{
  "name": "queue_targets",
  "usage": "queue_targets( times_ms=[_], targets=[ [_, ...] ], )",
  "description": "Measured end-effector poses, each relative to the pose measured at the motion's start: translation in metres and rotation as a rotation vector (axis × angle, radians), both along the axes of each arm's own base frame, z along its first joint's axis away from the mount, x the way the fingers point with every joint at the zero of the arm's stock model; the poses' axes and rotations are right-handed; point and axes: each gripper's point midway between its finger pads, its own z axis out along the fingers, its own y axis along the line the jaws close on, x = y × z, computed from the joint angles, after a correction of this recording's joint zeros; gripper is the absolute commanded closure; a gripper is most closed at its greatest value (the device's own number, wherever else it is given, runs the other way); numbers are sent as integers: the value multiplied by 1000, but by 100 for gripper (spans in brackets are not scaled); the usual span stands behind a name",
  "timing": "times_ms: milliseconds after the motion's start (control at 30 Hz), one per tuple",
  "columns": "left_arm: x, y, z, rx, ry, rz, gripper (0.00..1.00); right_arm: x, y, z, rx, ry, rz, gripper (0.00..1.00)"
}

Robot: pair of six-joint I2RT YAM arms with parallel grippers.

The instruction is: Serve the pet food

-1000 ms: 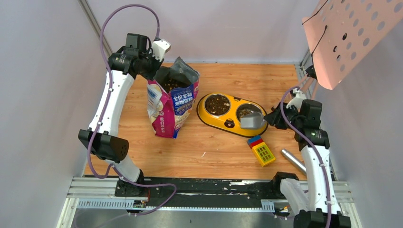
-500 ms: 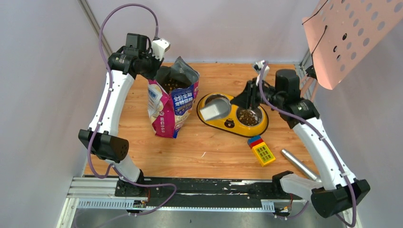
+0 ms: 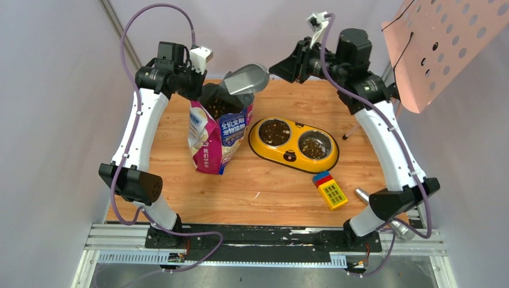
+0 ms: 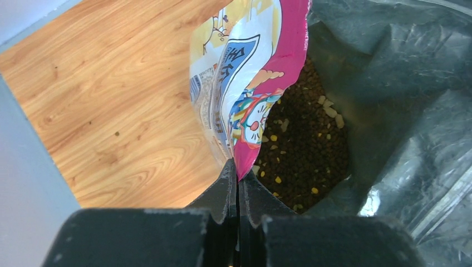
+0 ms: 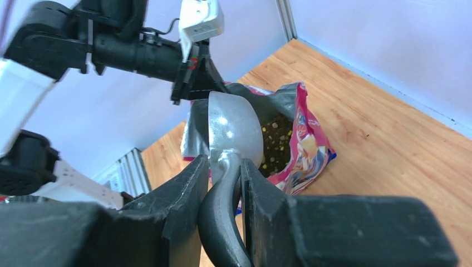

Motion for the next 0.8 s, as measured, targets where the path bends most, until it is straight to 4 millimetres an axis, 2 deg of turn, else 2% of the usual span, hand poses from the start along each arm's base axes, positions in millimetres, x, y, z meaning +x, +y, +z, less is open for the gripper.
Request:
queue_targets(
  times_ms=[100, 233, 300, 433, 700, 800],
  targets=[
    [-2, -6, 1, -32, 9, -6, 100, 21, 18, -16, -55, -7, 3, 100],
    [-5, -18, 2, -57, 15, -29, 100, 49, 42, -60, -173, 31, -12, 100],
    [-7, -25, 2, -64, 16, -45, 100, 59, 51, -89, -251, 60, -38, 100],
    [-10, -35, 2, -73, 19, -71, 100, 68, 62, -132, -392, 104, -99, 100],
    [-11, -42, 3, -112, 30, -65, 100, 72, 84, -156, -518, 100, -208, 100],
    [-11, -42, 3, -117, 32, -62, 100, 77, 86, -169, -544, 121, -252, 100]
  ],
)
